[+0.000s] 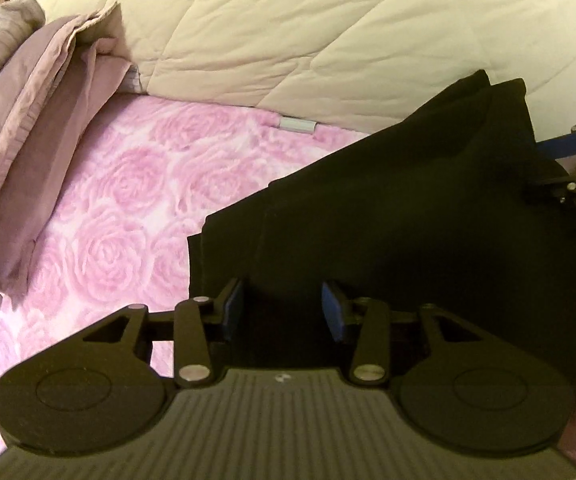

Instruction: Fold clothes

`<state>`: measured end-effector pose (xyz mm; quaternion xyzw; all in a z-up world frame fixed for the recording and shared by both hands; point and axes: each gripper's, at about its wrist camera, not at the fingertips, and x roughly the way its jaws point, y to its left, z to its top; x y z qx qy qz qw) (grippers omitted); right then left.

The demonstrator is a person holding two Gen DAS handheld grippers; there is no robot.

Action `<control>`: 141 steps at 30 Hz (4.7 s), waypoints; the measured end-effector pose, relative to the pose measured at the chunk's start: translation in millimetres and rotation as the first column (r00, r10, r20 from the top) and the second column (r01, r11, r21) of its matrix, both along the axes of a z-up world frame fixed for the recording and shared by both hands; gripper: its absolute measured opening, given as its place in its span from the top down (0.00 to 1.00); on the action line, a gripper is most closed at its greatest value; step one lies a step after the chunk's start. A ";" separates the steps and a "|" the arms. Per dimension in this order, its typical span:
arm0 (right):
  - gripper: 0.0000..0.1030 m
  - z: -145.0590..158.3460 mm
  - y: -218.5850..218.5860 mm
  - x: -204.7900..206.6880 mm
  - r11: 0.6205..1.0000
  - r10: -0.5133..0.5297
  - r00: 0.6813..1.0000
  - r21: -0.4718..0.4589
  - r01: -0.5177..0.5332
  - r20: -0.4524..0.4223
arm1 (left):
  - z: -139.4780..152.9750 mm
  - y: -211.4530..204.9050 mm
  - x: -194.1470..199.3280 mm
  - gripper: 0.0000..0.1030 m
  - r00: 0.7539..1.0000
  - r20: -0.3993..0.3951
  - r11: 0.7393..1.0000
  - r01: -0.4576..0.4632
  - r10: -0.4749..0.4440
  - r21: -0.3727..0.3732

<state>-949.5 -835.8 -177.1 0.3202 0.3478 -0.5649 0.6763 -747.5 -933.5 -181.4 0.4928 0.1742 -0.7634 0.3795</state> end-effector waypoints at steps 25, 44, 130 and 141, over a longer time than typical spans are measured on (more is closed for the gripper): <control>0.26 54.1 152.4 26.3 0.974 -0.210 0.972 0.105 0.200 0.102 | 63.3 172.0 99.2 0.38 0.966 -0.114 0.973 -0.231 0.231 0.009; 0.19 153.5 303.0 134.2 0.943 -0.333 0.937 0.003 0.334 0.106 | 148.6 342.1 182.9 0.08 0.923 -0.310 0.969 -0.246 0.229 -0.017; 0.18 179.9 321.8 115.9 0.975 -0.213 0.969 -0.033 0.218 0.129 | 168.5 380.1 116.0 0.07 0.893 -0.186 0.903 -0.427 0.410 -0.057; 0.18 179.1 321.4 112.6 0.976 -0.208 0.969 -0.031 0.214 0.130 | 167.1 379.5 108.3 0.07 0.899 -0.178 0.906 -0.417 0.401 -0.069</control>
